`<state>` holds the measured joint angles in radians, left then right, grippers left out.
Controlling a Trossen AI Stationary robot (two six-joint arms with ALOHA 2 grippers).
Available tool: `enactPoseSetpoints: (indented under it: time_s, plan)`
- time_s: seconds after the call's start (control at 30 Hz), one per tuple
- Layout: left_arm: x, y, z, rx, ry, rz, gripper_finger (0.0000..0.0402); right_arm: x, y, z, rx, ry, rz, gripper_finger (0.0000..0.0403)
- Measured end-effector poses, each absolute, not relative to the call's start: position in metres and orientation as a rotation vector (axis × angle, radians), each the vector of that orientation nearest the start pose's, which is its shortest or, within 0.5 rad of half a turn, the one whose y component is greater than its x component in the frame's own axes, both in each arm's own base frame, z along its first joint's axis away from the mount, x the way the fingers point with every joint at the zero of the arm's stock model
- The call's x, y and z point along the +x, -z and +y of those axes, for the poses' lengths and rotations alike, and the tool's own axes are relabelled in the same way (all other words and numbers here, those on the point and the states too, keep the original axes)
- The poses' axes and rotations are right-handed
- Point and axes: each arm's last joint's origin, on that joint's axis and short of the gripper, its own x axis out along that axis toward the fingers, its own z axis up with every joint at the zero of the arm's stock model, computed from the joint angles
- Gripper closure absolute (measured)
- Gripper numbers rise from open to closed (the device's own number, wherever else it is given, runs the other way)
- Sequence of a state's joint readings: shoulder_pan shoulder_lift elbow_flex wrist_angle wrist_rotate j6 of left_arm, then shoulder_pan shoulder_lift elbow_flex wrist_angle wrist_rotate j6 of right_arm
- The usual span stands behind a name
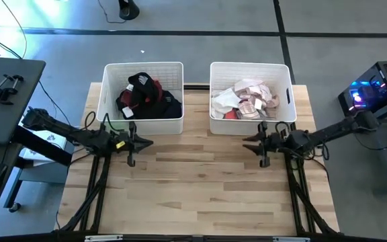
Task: Sort clothes
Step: Return to Home Position
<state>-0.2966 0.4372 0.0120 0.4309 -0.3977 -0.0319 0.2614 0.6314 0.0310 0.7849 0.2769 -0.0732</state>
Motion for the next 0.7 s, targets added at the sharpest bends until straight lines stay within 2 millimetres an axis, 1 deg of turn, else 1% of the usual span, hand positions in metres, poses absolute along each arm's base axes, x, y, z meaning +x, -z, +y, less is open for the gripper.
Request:
enactPoseSetpoints:
  time_s: [0.1, 0.2, 0.3, 0.43, 0.5, 0.63, 0.7]
  plan:
    - [0.121, -0.169, -0.025, -0.04, -0.1, -0.002, 0.0401, 0.131, -0.194, 0.022, -0.047, 0.032, -0.174, 0.0318]
    - [0.121, -0.168, -0.025, -0.041, -0.101, 0.01, 0.0401, 0.124, -0.195, 0.018, -0.02, 0.037, -0.052, 0.0319]
    - [0.121, -0.168, -0.025, -0.046, -0.101, 0.004, 0.0401, 0.111, -0.201, 0.015, 0.024, 0.056, 0.043, 0.0319]
    - [0.121, -0.168, -0.025, -0.046, -0.101, 0.006, 0.0401, 0.094, -0.207, 0.011, 0.059, 0.051, -0.019, 0.0319]
    - [0.121, -0.168, -0.025, -0.044, -0.101, 0.009, 0.0401, 0.09, -0.201, 0.011, 0.09, 0.029, -0.047, 0.0319]
    - [0.121, -0.168, -0.025, -0.045, -0.101, 0.01, 0.0401, 0.095, -0.171, 0.014, 0.145, 0.015, 0.002, 0.0319]
    - [0.121, -0.168, -0.025, -0.047, -0.101, 0.01, 0.0401, 0.099, -0.169, 0.015, 0.135, 0.006, -0.019, 0.0319]
